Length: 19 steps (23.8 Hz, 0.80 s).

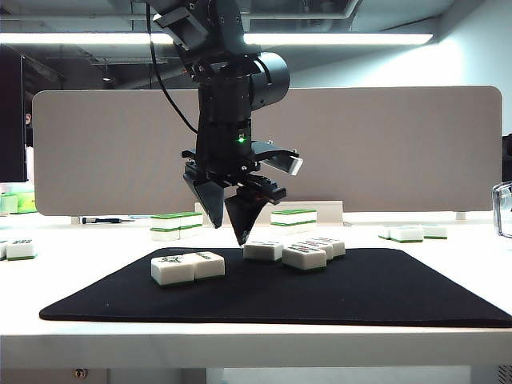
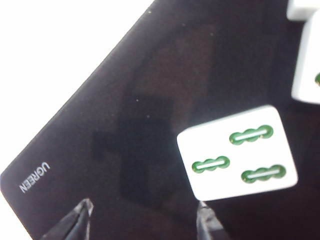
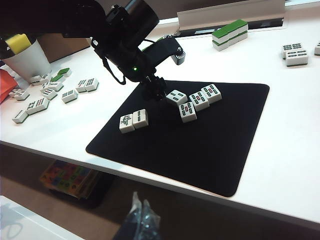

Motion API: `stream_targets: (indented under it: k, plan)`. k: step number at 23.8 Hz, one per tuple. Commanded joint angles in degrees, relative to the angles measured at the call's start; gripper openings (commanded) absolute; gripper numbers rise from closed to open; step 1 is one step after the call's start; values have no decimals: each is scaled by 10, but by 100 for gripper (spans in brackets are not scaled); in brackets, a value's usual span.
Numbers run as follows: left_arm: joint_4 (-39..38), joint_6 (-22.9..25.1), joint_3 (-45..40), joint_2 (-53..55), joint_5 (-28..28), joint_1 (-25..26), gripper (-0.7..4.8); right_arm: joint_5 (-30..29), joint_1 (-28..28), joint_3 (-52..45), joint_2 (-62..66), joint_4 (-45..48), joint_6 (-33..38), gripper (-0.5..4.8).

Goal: Align six mahjong tiles in a row on the table.

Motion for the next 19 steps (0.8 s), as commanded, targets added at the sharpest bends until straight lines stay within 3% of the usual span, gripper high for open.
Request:
stream_targets:
  k: [1, 3, 7, 11, 14, 19]
  plan:
    - [2, -57, 3, -4, 50, -3, 278, 6, 0, 2, -7, 7, -2, -1]
    - [3, -74, 3, -5, 102, -2, 278, 9, 0, 2, -7, 7, -2, -1]
    - [13, -102, 3, -14, 110, -2, 278, 9, 0, 2, -7, 7, -2, -1]
    - [20, -112, 2, -9, 152, -2, 284, 9, 0, 2, -7, 7, -2, -1]
    - [38, -113, 2, 0, 149, -2, 352, 9, 0, 2, -7, 7, -2, -1]
    - [53, -132, 2, 1, 128, -1, 351, 9, 0, 2, -7, 7, -2, -1]
